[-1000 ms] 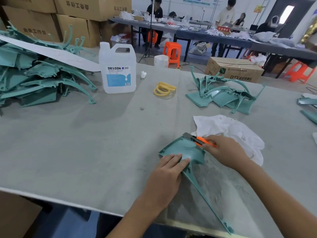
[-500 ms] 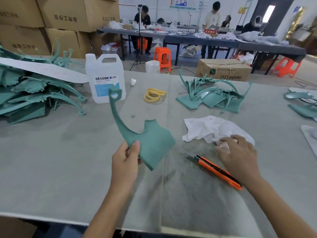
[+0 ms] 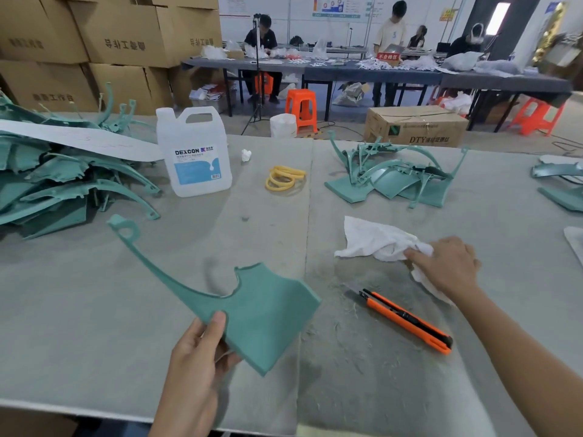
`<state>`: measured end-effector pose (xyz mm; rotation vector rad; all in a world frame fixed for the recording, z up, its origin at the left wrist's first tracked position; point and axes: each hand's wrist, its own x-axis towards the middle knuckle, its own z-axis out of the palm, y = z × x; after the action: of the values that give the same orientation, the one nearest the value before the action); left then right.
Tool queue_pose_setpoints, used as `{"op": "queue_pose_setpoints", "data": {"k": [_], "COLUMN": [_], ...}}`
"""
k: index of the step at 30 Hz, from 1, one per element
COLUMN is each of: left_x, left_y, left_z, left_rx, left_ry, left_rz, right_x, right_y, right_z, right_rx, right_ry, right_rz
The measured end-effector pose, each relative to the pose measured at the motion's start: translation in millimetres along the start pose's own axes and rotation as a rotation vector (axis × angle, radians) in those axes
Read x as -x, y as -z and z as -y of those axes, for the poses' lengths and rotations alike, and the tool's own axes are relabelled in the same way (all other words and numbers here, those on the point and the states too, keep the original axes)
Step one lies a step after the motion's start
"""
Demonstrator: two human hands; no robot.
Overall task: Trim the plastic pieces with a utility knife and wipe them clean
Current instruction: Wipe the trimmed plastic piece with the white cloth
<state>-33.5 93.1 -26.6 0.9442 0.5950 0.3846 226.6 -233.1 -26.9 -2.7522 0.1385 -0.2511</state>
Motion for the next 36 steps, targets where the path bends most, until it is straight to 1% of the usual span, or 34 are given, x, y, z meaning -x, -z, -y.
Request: {"op": "queue_pose_setpoints", "data": {"k": [3,5,9,10,12,13,14,15,16,18,19,20,21,22,25,26,28,31,33,36], "left_x": [2.3,3.8,6.9,8.0,10.2,11.3,12.4,14.1,15.7,19.1,20.7,22.6,25.5,28.1,30.5,30.2,31.7,35.6,39.8,44.0], "left_y": [-3.3,-8.8,-22.2,-26.1,-34.6,-39.7,-45.0,-50.5,-55.6,-63.2,-66.2,-69.0,-71.6,-74.0,-77.0,-76.6,-76.0,-76.6,-76.7,-74.4], "left_z": [-0.1,-0.3,-0.4,-0.2,-0.2,-0.7,-0.8,-1.3,-1.6,-3.1,-3.5,-3.9,-4.3,-5.5,-8.6,-10.3,-13.8,-12.7,-8.4,1.8], "left_rx": [0.093,0.159,0.181,0.167,0.153,0.159,0.171,0.190,0.207,0.208,0.193,0.176,0.168,0.170,0.199,0.229,0.278,0.242,0.230,0.240], "left_ry": [0.063,0.113,0.168,0.178,0.193,0.206,0.223,0.244,0.267,0.302,0.307,0.310,0.312,0.308,0.250,0.233,0.235,0.236,0.230,0.217], "left_rz": [0.044,0.073,0.088,0.099,0.121,0.140,0.163,0.195,0.235,0.321,0.348,0.368,0.373,0.357,0.236,0.224,0.246,0.356,0.400,0.474], "right_x": [7.3,15.9,39.9,49.5,72.7,88.5,108.1,128.5,146.6,170.6,177.7,183.2,190.0,198.9,230.4,235.6,233.1,203.1,179.6,165.1], "right_y": [25.1,42.2,74.2,85.4,102.8,104.7,103.2,95.4,83.8,51.6,35.5,25.2,17.5,11.2,-5.3,-8.1,-10.4,-13.1,-12.3,-11.1], "right_z": [18.4,33.4,69.2,80.3,103.2,114.8,126.5,136.9,145.4,153.0,153.5,153.5,154.9,156.6,161.9,162.5,163.2,166.9,167.9,162.4], "right_rx": [-0.444,-0.620,-0.922,-1.038,-1.350,-1.461,-1.486,-1.441,-1.309,-0.857,-0.623,-0.489,-0.482,-0.548,-0.735,-0.762,-0.798,-0.825,-0.769,-0.757], "right_ry": [-0.024,-0.025,0.095,0.105,0.131,0.163,0.214,0.269,0.370,0.612,0.636,0.618,0.596,0.589,0.640,0.657,0.682,0.550,0.444,0.312], "right_rz": [0.053,0.077,0.140,0.190,0.437,0.548,0.605,0.606,0.551,0.393,0.332,0.282,0.243,0.240,0.354,0.366,0.316,0.235,0.231,0.210]}}
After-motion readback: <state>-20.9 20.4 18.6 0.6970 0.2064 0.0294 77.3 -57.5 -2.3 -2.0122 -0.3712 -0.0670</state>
